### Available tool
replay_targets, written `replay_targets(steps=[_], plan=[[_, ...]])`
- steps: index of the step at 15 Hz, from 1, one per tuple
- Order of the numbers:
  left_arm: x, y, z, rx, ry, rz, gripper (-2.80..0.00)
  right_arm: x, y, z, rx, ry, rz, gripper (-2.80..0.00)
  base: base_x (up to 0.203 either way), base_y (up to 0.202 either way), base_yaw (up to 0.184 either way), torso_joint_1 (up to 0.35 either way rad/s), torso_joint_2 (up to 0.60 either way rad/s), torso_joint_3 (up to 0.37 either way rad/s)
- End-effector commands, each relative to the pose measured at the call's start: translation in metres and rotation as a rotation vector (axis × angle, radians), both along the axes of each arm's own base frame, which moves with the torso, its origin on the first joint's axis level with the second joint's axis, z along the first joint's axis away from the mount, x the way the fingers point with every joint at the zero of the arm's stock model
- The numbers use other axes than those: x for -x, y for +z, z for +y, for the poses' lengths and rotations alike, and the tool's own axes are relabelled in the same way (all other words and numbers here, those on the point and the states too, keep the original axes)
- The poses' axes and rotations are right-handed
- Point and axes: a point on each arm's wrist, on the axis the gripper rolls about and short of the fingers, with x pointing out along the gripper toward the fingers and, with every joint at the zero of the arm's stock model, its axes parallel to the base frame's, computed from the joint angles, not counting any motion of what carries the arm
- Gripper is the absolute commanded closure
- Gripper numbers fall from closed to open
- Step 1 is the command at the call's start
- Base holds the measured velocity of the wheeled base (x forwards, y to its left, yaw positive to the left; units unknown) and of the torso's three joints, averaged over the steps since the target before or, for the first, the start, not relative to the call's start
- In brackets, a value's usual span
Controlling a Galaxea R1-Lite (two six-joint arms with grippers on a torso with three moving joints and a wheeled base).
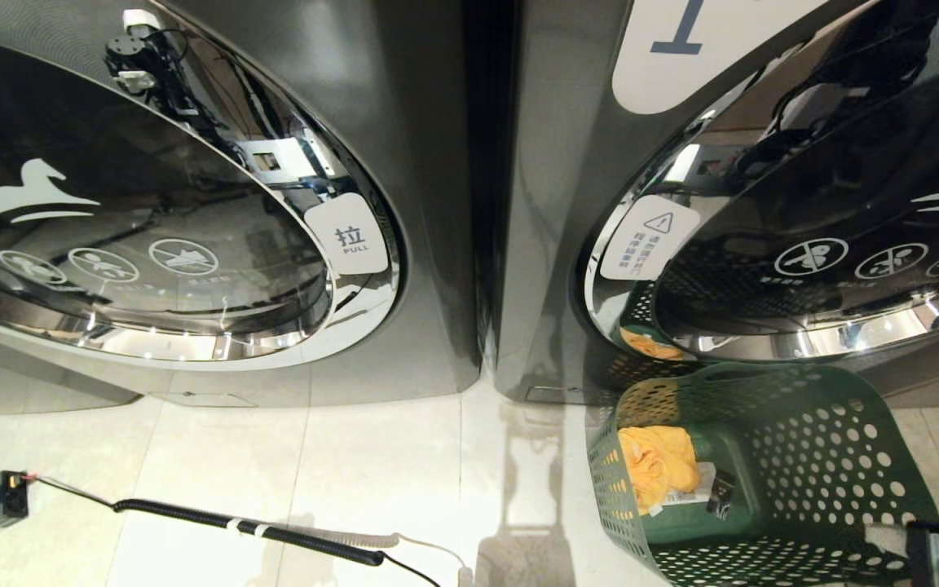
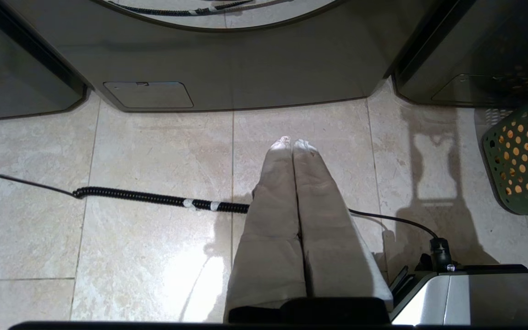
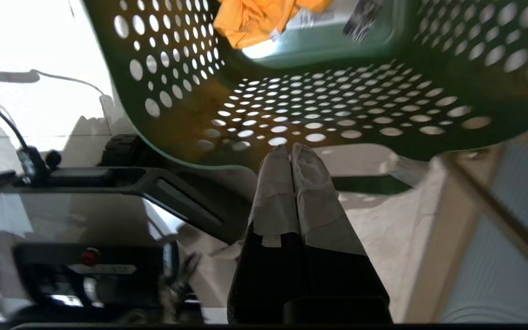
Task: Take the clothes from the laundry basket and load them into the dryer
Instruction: Take the clothes out of the basket
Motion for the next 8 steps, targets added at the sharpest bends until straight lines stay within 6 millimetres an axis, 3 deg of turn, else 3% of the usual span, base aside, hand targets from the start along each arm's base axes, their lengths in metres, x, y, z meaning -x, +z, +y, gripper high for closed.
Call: replay_targets(steps=[1, 4, 8], plan=[[0.000, 0.000, 0.000, 0.000, 0.000, 0.001, 0.00, -0.026, -0.022, 0.004, -0.022, 0.002, 0.121, 0.00, 0.000, 0.000, 0.000, 0.000, 0.00, 0.000], [0.000, 0.000, 0.000, 0.000, 0.000, 0.001, 0.00, -0.047, -0.048, 0.008, -0.076, 0.014, 0.243, 0.00, 0.000, 0.000, 0.000, 0.000, 0.00, 0.000], [0.000, 0.000, 0.000, 0.000, 0.000, 0.002, 0.00, -0.089, -0.078, 0.018, -0.132, 0.049, 0.229, 0.00, 0.000, 0.000, 0.000, 0.000, 0.00, 0.000]])
